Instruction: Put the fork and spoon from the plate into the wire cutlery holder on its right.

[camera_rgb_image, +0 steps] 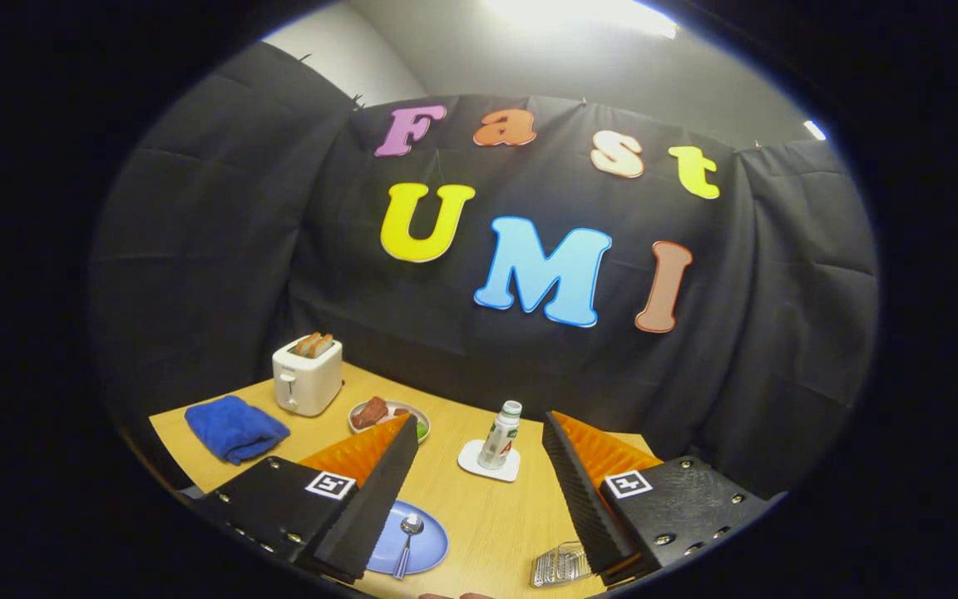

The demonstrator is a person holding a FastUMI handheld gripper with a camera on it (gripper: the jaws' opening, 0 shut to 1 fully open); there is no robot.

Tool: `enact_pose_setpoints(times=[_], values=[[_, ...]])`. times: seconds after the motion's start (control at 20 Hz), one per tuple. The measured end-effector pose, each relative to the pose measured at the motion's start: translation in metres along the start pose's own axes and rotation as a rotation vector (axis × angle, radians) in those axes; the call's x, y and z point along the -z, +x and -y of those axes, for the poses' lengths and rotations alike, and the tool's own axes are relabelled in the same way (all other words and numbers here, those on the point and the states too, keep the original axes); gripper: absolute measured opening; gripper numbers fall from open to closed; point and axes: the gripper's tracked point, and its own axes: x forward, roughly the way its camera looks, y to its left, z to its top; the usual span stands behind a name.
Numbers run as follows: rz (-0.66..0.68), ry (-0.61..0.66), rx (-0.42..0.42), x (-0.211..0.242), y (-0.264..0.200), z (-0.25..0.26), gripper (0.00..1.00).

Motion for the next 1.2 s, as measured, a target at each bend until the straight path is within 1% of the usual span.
enact_pose_setpoints(times=[0.15,0.3,0.4,0.55,0.7,0.75,0.85,1.0,1.15,1.2], values=[[-0.071,0.027,-0.051,0.021,0.005,-0.012,0.93],[-0.202,0.048,-0.05,0.052,0.01,-0.015,0.93],[-0.28,0.056,-0.066,0.068,0.016,-0.023,0.92],[-0.467,0.026,-0.121,0.118,0.024,-0.038,0.92],[-0.644,0.062,-0.183,0.159,0.022,-0.053,0.92],[-0.678,0.086,-0.2,0.167,0.022,-0.059,0.91],[-0.732,0.099,-0.218,0.182,0.024,-0.065,0.85],[-0.793,0.051,-0.235,0.206,0.028,-0.071,0.84],[-0.871,0.092,-0.275,0.228,0.027,-0.087,0.82],[-0.898,0.104,-0.269,0.237,0.028,-0.09,0.83]])
